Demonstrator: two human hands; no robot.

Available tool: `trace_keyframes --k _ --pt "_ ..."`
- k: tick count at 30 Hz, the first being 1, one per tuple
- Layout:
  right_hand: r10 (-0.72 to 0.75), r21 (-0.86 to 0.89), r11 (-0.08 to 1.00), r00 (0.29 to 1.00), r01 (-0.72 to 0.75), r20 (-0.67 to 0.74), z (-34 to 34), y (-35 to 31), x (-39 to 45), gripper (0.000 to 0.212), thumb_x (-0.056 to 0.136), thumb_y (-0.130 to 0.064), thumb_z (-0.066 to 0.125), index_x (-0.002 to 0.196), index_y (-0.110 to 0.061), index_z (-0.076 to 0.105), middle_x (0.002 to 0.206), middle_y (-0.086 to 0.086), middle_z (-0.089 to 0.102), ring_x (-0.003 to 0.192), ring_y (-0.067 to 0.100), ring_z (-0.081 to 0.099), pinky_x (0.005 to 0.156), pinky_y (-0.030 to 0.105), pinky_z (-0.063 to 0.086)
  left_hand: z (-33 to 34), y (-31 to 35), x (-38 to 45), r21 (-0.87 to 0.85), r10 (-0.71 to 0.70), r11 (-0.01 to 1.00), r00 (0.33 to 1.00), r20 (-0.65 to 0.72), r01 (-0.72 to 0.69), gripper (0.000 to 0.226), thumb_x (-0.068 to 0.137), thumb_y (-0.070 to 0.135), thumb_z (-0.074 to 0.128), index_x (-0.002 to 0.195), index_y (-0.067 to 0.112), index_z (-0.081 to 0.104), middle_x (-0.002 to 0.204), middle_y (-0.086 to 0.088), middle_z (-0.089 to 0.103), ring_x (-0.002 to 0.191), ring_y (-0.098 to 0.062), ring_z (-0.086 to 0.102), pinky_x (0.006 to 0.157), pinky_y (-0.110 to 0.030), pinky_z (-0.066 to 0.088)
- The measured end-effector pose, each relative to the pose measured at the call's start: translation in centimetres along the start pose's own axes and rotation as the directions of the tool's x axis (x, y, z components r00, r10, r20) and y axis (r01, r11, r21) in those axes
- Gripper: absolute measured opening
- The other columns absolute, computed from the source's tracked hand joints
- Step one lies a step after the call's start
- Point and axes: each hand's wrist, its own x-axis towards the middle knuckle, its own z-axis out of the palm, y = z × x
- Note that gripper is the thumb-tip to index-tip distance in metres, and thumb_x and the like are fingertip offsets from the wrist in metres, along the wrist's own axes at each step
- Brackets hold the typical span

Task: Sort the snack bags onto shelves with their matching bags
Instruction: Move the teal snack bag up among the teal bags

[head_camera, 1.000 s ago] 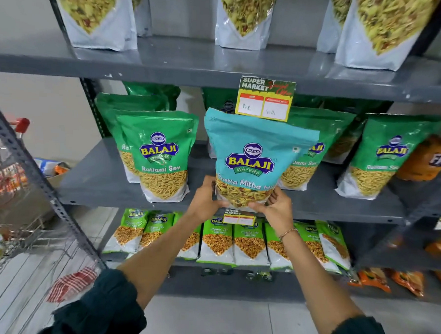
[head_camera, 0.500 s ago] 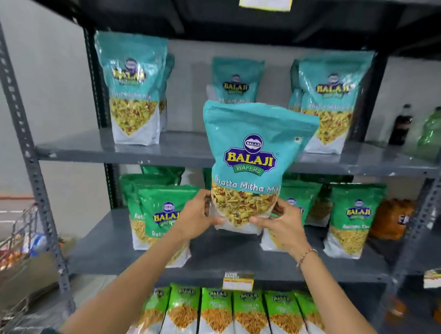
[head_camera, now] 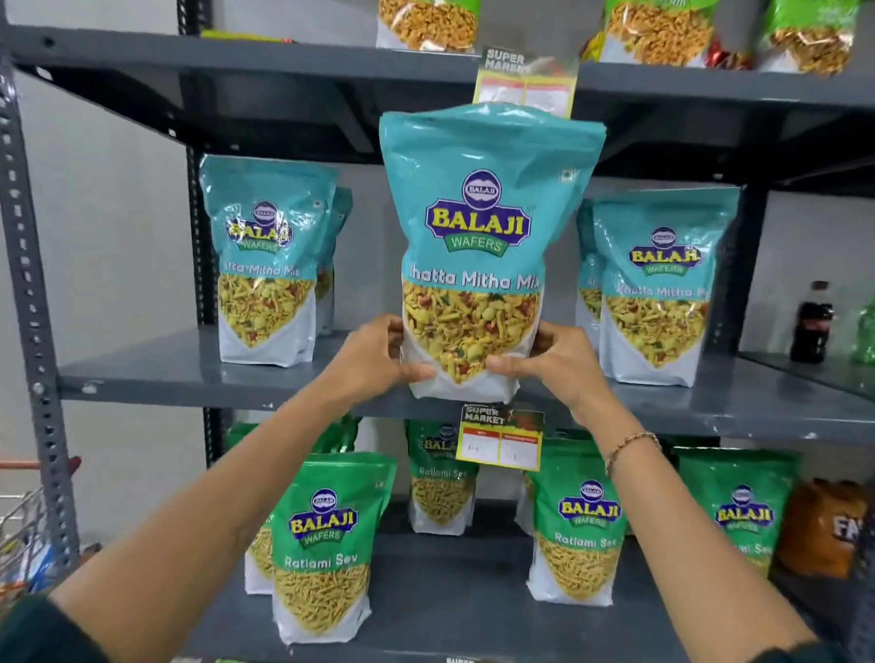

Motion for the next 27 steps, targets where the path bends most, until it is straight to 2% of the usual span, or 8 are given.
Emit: trace_keyframes --k 3,8,11,14,18,20,23,27 --pt "0.036 -0.001 0.999 0.999 -0.036 0.008 0.2 0.6 2.8 0.043 0.052 -0.022 0.088 0.090 -0.012 0.071 0.092 0.002 0.074 0.087 0.013 0.068 0.076 0.027 0.053 0.0 -0.6 2.9 -0.027 -0.006 1.000 1.000 -0.007 0.006 0.043 0.067 0.015 0.081 0.097 0.016 0.051 0.079 0.011 0.057 0.079 -0.012 0.054 0.064 -0.019 0.041" --pt "0.106 0.009 0.994 0.994 -0.107 0.029 0.5 3.0 6.3 0.038 0.056 -0.016 0.086 0.090 -0.012 0.068 0.089 0.000 0.072 0.086 0.012 0.065 0.072 0.022 0.050 1.4 -2.8 6.9 -0.022 -0.071 0.997 0.997 -0.012 0.070 0.043 0.065 0.017 0.083 0.096 0.016 0.052 0.102 -0.003 0.065 0.099 -0.021 0.059 0.092 -0.038 0.049" --pt "0.141 0.013 0.990 0.989 -0.142 0.040 0.5 4.8 8.0 0.035 0.057 -0.015 0.085 0.088 -0.014 0.068 0.089 -0.001 0.071 0.088 0.013 0.065 0.073 0.024 0.050 2.5 -4.5 9.0 -0.021 -0.113 0.993 0.994 -0.007 0.113 0.051 0.062 0.019 0.085 0.104 0.013 0.057 0.110 -0.006 0.068 0.104 -0.024 0.062 0.097 -0.046 0.049" --pt "0.157 0.003 0.987 0.987 -0.158 0.044 0.3 6.4 9.5 0.034 0.058 -0.014 0.085 0.087 -0.014 0.067 0.088 -0.002 0.071 0.088 0.014 0.065 0.075 0.025 0.050 3.6 -5.4 10.7 -0.016 -0.133 0.991 0.991 -0.011 0.133 0.053 0.061 0.019 0.086 0.105 0.012 0.057 0.111 -0.007 0.068 0.104 -0.025 0.062 0.095 -0.044 0.050" --pt "0.162 -0.003 0.987 0.983 -0.163 0.084 -0.2 7.9 10.7 0.035 0.061 -0.014 0.083 0.092 -0.013 0.066 0.088 -0.004 0.070 0.086 0.011 0.064 0.069 0.020 0.049 4.7 -6.5 12.1 -0.014 -0.139 0.990 0.990 0.006 0.140 0.053 0.061 0.020 0.086 0.106 0.010 0.060 0.109 -0.008 0.069 0.104 -0.026 0.063 0.095 -0.046 0.050" --pt "0.172 -0.001 0.985 0.978 -0.173 0.115 -0.5 8.5 11.2 0.041 0.061 -0.016 0.083 0.098 -0.011 0.066 0.093 -0.002 0.070 0.091 0.013 0.064 0.077 0.025 0.052 5.1 -6.9 12.5 -0.013 -0.140 0.990 0.990 0.011 0.141 0.052 0.063 0.020 0.084 0.107 0.009 0.059 0.111 -0.008 0.069 0.105 -0.026 0.062 0.097 -0.046 0.049" --pt "0.183 -0.006 0.983 0.973 -0.184 0.139 -0.7 9.0 11.7 0.049 0.060 -0.019 0.083 0.104 -0.010 0.064 0.099 0.000 0.070 0.097 0.015 0.064 0.089 0.033 0.050 5.5 -6.9 12.5 -0.015 -0.123 0.992 0.992 0.017 0.123 0.041 0.069 0.015 0.080 0.102 0.012 0.056 0.108 -0.006 0.065 0.103 -0.023 0.060 0.094 -0.038 0.047" --pt "0.180 0.019 0.982 0.970 -0.186 0.165 -0.8 9.2 11.8 0.046 0.063 -0.014 0.081 0.105 -0.012 0.062 0.096 -0.003 0.069 0.096 0.014 0.062 0.089 0.031 0.048 5.5 -7.2 12.7 0.000 -0.088 0.996 0.995 0.048 0.088 0.054 0.072 0.018 0.078 0.117 0.007 0.050 0.113 -0.003 0.058 0.102 -0.017 0.053 0.089 -0.029 0.040"
